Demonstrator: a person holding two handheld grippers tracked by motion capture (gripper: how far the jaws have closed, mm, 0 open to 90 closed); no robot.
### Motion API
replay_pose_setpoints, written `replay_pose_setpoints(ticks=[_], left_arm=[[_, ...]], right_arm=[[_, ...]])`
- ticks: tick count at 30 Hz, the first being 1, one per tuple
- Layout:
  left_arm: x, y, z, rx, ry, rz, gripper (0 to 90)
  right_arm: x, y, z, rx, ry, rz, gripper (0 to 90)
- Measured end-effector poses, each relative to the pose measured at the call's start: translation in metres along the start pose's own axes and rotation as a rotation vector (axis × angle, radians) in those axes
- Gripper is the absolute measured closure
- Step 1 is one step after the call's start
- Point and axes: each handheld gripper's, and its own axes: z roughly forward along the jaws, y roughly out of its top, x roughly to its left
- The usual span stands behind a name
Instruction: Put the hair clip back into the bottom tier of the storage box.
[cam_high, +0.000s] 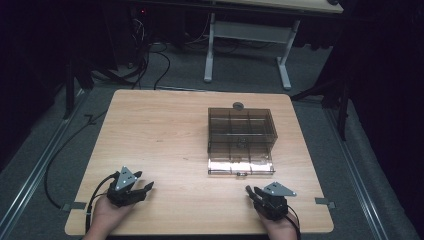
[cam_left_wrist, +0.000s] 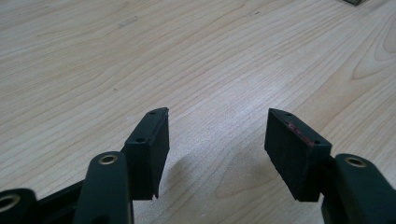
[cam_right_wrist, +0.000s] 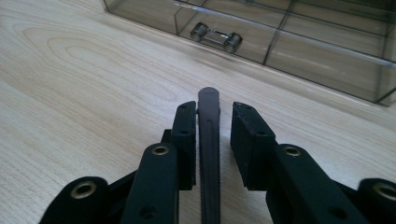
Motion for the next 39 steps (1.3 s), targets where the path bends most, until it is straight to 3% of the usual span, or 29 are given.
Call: replay_pose_setpoints(ticks=[8,22,26,32,39], left_arm=[[-0.001,0.0,-0.001,-0.014,-0.013,0.016,40.7],[0.002,-0.001,-0.002,-0.034,-0.031,-0.01,42.2],[0.001,-0.001,-0.002,-0.034,-0.03,0.001,41.7],[0.0,-0.001,-0.003,-0.036,-0.018,0.008,40.5],[-0.001,-0.001,-0.003,-0.034,-0.018,0.015,40.3]], right_arm=[[-0.01,0.004,-0.004,-0.005,-0.027,0.04,68.9],[-0.018,0.011,-0.008,0.04,-0.057,0.066,66.3],[-0.018,0.016,-0.009,0.074,-0.061,0.06,68.7],[-0.019,0.019,-0.006,0.14,-0.029,0.079,72.4],[-0.017,0.028,-0.009,0.227,-0.025,0.052,73.7]])
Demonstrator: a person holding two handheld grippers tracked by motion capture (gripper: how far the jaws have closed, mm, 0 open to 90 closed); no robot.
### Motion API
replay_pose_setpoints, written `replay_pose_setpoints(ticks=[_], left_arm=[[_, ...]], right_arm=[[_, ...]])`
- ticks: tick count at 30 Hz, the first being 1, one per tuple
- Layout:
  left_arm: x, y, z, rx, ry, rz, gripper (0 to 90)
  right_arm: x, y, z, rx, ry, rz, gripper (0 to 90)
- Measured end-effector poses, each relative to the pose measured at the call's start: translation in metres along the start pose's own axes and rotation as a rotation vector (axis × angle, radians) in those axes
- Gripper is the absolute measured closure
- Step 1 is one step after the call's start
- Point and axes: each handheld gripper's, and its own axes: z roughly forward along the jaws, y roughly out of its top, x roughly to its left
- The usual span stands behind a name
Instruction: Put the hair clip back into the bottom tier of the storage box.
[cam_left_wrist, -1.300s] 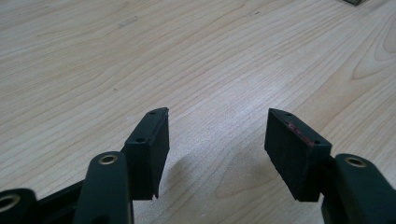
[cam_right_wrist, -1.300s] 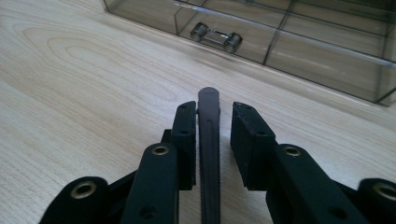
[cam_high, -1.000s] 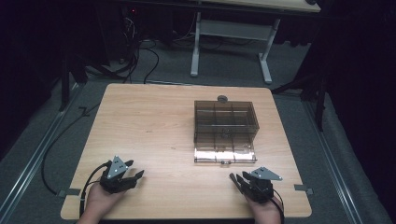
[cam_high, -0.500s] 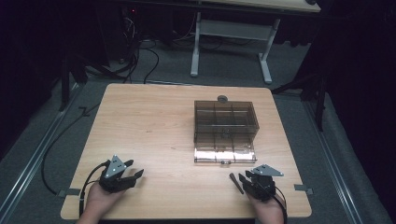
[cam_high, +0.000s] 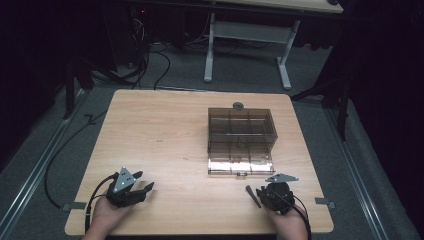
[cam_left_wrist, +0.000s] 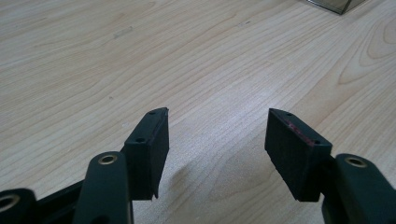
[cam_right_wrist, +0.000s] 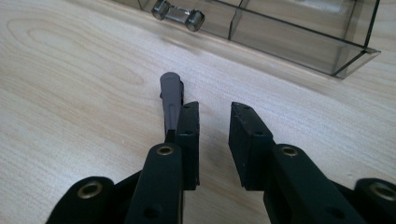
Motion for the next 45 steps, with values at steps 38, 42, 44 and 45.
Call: replay_pose_setpoints(ticks=[38,42,44,45], left_arm=[[0.0,0.0,0.0,0.006,-0.019,0.009,39.2],[-0.001,-0.001,-0.001,0.005,-0.019,0.017,39.2],[-0.001,-0.001,-0.001,0.005,-0.02,0.017,39.1],[-0.002,-0.001,-0.001,0.005,-0.02,0.019,39.1]], right_arm=[[0.0,0.036,0.007,0.436,0.092,-0.099,67.7],[0.001,0.042,0.01,0.456,0.09,-0.126,66.9],[0.001,0.043,0.01,0.466,0.087,-0.129,66.9],[0.002,0.044,0.011,0.463,0.088,-0.128,66.7]])
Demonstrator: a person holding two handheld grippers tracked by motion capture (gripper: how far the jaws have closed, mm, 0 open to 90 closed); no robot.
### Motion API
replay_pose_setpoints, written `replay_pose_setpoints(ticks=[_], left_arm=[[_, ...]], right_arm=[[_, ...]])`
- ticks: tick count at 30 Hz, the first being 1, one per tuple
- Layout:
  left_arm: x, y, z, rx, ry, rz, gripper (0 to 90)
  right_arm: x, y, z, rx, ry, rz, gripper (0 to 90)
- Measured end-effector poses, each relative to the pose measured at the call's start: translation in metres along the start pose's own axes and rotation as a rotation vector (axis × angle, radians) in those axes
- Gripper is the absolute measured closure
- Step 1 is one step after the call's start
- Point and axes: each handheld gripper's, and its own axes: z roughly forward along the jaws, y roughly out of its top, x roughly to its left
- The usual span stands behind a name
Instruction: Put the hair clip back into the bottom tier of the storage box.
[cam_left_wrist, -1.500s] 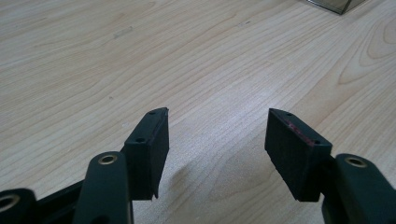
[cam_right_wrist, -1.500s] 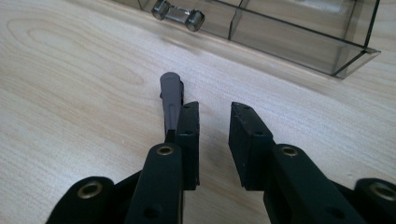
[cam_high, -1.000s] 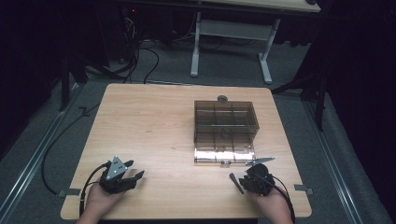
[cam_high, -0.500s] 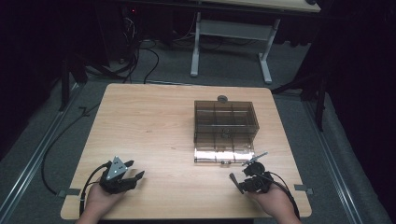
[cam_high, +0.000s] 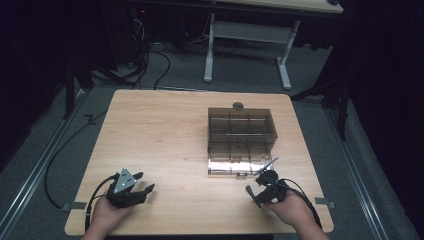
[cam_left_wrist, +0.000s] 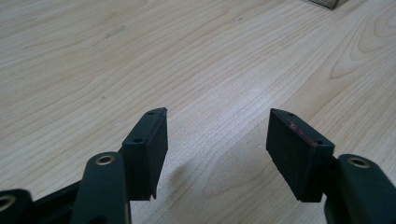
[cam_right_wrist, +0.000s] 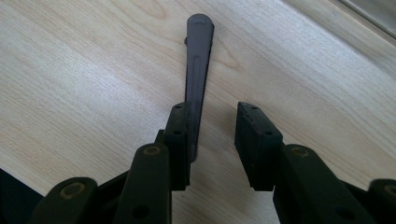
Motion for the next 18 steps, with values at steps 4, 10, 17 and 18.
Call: replay_pose_setpoints(ticks=[4,10,17,18], left_arm=[[-0.001,0.001,0.002,0.018,0.003,0.011,39.2],[-0.001,0.001,0.001,0.011,0.005,0.012,39.2],[-0.002,0.001,0.002,0.015,-0.001,0.018,39.2],[-0.002,0.001,0.002,0.015,-0.001,0.019,39.2]], right_arm=[[0.003,0.005,0.001,0.029,-0.014,-0.013,65.2],[0.005,0.012,0.001,0.046,-0.011,-0.027,65.6],[0.011,0.023,0.004,0.057,-0.012,-0.037,67.6],[0.011,0.023,0.004,0.057,-0.012,-0.037,67.6]])
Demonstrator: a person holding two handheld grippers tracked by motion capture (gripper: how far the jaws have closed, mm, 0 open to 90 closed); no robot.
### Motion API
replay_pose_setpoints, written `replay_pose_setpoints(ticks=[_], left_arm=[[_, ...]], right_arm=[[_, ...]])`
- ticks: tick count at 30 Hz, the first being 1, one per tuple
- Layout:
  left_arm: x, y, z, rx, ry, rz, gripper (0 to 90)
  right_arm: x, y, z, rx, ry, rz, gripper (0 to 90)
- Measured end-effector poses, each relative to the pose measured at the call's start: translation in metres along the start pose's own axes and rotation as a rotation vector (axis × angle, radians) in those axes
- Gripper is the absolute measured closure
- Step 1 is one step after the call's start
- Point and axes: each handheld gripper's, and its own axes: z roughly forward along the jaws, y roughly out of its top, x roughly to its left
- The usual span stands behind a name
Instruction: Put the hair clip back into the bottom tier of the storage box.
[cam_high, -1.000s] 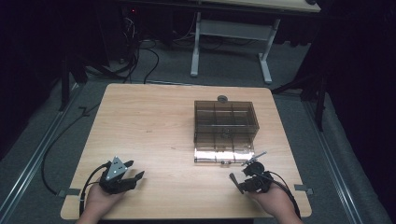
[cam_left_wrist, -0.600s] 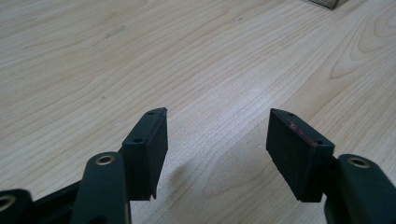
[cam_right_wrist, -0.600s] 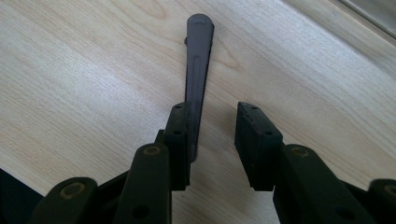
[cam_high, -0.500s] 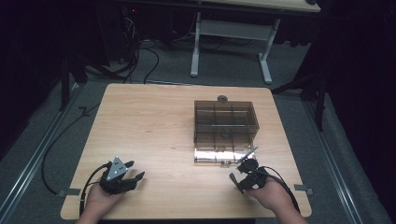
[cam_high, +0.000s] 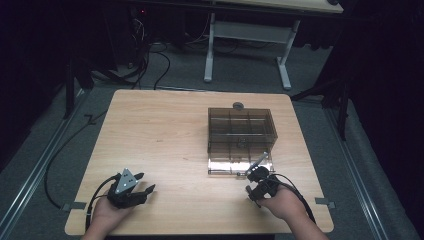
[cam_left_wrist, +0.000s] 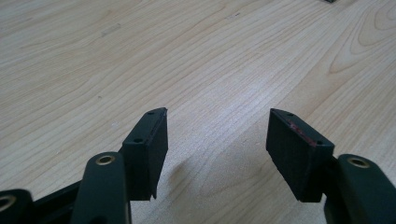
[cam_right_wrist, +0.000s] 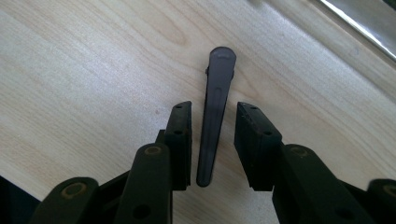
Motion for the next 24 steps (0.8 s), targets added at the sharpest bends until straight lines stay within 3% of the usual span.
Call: replay_pose_setpoints(ticks=[14,16,17,24], left_arm=[[-0.001,0.0,0.001,0.008,0.005,0.011,39.2],[-0.001,0.0,0.001,0.007,0.005,0.012,39.2],[-0.001,0.0,0.001,0.007,0.005,0.012,39.2],[-0.002,0.001,0.001,0.01,0.004,0.013,39.2]], right_arm=[[-0.001,0.011,0.004,0.03,-0.015,0.0,72.8],[0.0,0.012,0.004,0.04,-0.009,0.017,73.8],[-0.001,0.013,0.004,0.037,-0.011,-0.005,76.7],[-0.001,0.014,0.003,0.037,-0.013,-0.011,78.0]])
